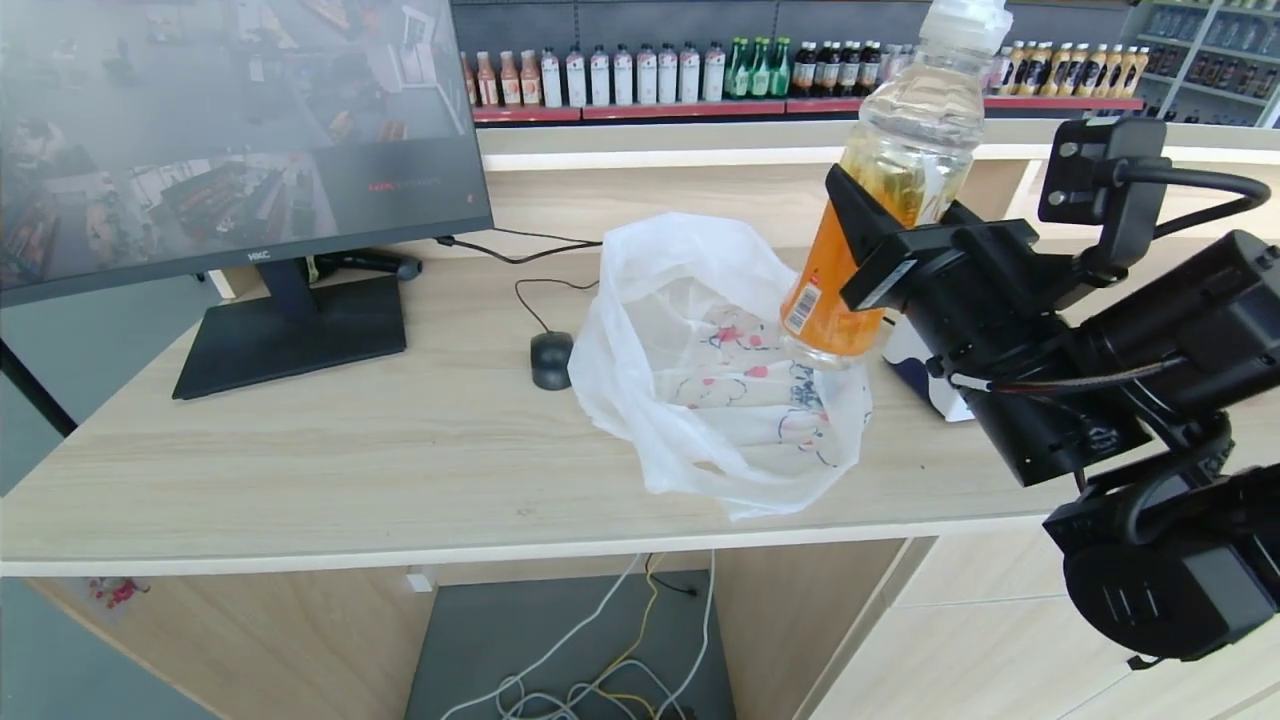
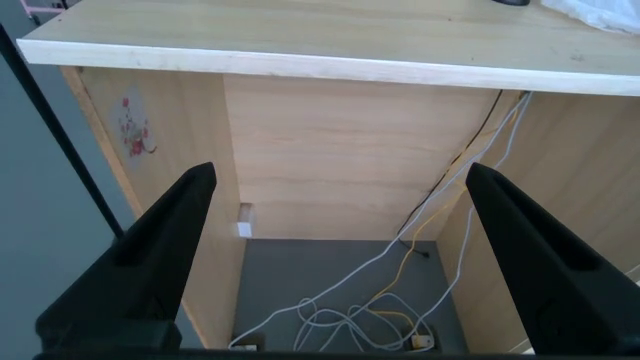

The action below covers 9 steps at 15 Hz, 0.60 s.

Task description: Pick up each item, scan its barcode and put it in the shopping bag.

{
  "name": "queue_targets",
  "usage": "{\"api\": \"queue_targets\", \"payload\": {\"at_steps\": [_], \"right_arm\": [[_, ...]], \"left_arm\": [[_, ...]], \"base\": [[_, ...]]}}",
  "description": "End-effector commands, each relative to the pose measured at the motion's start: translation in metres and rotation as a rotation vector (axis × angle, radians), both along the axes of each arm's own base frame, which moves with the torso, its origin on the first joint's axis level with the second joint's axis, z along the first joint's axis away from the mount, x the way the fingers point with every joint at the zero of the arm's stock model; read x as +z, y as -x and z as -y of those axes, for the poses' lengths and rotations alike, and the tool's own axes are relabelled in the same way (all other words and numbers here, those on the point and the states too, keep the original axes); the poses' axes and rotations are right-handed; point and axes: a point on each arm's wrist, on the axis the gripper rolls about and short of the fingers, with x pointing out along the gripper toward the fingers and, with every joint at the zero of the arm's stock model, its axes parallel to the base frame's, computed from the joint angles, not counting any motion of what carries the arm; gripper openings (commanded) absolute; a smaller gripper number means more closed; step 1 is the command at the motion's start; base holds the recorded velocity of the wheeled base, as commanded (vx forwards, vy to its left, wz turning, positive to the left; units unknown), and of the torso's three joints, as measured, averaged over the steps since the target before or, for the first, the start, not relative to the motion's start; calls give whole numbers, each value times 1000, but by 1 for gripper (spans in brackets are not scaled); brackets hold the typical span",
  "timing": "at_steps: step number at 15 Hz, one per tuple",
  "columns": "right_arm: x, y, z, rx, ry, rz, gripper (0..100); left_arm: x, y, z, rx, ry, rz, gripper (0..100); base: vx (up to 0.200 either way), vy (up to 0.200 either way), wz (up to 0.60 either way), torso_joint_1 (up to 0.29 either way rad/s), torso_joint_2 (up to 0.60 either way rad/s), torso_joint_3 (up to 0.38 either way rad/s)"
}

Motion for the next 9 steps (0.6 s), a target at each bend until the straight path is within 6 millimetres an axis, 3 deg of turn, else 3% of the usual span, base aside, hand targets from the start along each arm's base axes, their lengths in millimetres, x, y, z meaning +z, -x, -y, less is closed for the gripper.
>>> {"api": "queue_targets", "payload": {"at_steps": [1,5,9], "right_arm": [[-8,3,-8,31,19,-20,0],[-19,3,-10,43,49,-52,0],[-5,-17,-29,60,57,-56,0]], "left_arm": [[0,0,0,1,-1,1,100],[0,0,0,1,1,1,100],[0,0,0,1,1,1,100]], "base": [[0,0,0,0,0,0],[0,0,0,0,0,0],[0,0,0,0,0,0]]}}
